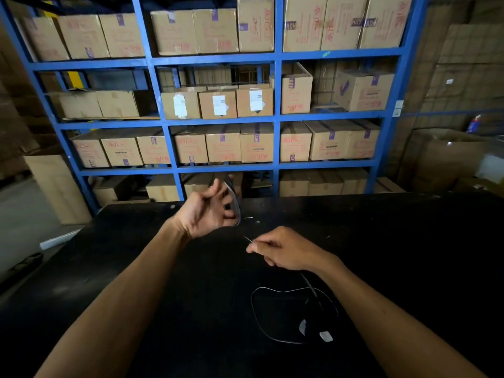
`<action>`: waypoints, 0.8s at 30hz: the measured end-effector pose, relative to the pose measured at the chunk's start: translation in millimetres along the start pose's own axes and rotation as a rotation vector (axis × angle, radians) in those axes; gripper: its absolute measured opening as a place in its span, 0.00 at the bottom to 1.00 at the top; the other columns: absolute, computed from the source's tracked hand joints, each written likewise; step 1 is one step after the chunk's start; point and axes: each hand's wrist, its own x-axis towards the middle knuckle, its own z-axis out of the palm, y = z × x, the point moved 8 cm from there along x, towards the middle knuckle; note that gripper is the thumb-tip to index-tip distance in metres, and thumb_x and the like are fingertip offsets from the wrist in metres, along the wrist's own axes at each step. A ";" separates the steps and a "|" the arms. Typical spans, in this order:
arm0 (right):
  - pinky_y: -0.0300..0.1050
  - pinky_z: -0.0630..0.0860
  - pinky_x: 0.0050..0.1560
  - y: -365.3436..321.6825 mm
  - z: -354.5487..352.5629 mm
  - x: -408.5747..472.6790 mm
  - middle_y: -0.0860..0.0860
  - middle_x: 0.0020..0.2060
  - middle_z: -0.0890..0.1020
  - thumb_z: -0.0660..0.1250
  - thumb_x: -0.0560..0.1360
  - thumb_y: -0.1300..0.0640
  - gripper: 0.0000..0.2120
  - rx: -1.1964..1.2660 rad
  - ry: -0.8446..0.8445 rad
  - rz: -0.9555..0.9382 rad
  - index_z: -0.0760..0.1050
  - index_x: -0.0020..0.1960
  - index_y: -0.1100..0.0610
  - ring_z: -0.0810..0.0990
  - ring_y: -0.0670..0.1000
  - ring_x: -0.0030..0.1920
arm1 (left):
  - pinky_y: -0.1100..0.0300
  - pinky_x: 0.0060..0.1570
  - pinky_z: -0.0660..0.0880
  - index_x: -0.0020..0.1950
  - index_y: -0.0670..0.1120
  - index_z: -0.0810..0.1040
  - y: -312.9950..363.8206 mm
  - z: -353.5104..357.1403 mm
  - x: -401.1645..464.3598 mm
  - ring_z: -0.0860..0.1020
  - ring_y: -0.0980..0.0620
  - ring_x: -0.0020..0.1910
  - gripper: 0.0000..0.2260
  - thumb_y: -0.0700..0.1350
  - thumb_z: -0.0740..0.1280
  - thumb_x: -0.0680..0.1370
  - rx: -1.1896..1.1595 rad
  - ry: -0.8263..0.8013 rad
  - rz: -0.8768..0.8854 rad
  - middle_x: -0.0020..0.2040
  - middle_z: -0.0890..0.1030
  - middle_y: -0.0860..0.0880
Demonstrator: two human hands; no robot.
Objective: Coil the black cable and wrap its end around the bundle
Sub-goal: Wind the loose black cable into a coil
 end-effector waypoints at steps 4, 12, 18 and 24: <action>0.39 0.77 0.45 -8.0 -39.3 -0.4 0.38 0.39 0.85 0.72 0.75 0.44 0.07 -0.152 0.080 0.008 0.85 0.48 0.45 0.81 0.33 0.42 | 0.44 0.61 0.71 0.75 0.48 0.69 -17.2 -39.5 -7.7 0.73 0.39 0.57 0.26 0.60 0.63 0.80 0.182 0.081 -0.095 0.66 0.73 0.42; 0.42 0.75 0.42 -54.6 -100.6 19.1 0.37 0.40 0.82 0.73 0.74 0.45 0.03 -0.489 0.230 -0.183 0.83 0.47 0.41 0.79 0.37 0.43 | 0.38 0.73 0.63 0.74 0.55 0.73 -77.2 14.1 -25.4 0.66 0.34 0.74 0.24 0.60 0.63 0.79 0.365 -0.224 -0.388 0.75 0.72 0.46; 0.46 0.78 0.45 -40.1 -102.0 16.2 0.40 0.41 0.83 0.67 0.79 0.47 0.05 -0.292 0.351 -0.180 0.81 0.48 0.39 0.80 0.39 0.43 | 0.34 0.74 0.58 0.79 0.57 0.62 -56.4 62.7 -45.3 0.62 0.31 0.76 0.25 0.57 0.58 0.82 0.172 -0.471 -0.291 0.80 0.64 0.45; 0.42 0.79 0.45 -3.4 -34.1 22.3 0.47 0.44 0.84 0.64 0.82 0.55 0.10 0.038 0.223 -0.009 0.78 0.50 0.41 0.83 0.40 0.44 | 0.30 0.73 0.52 0.82 0.55 0.55 -5.0 93.9 -44.3 0.54 0.29 0.77 0.25 0.56 0.50 0.84 -0.006 -0.608 -0.097 0.83 0.50 0.43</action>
